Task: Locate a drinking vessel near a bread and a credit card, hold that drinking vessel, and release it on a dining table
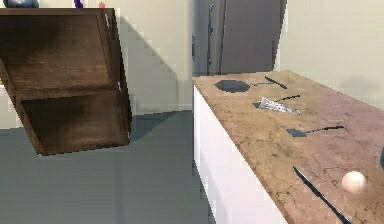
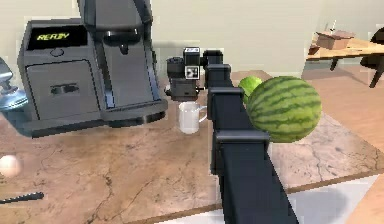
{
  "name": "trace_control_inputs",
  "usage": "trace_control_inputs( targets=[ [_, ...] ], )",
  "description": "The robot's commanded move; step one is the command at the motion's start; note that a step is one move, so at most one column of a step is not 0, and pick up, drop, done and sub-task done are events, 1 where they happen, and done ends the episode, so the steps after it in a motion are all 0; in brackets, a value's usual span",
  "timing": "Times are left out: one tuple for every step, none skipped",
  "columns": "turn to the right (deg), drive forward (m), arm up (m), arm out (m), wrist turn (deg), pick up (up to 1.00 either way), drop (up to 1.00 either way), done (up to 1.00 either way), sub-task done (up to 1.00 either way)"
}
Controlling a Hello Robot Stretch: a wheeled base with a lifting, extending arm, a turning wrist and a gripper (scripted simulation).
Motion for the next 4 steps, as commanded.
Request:
trace_control_inputs(
  targets=[
    [0.0, 0.0, -0.16, 0.0, 0.0, 0.0, 0.0, 0.0, 0.0],
    [0.0, 0.0, 0.0, 0.0, 0.0, 1.0, 0.0, 0.0, 0.0],
    [0.0, 0.0, 0.1, 0.0, 0.0, 0.0, 0.0, 0.0, 0.0],
    [0.0, 0.0, 0.06, 0.0, 0.0, 0.0, 0.0, 0.0, 0.0]
  ],
)
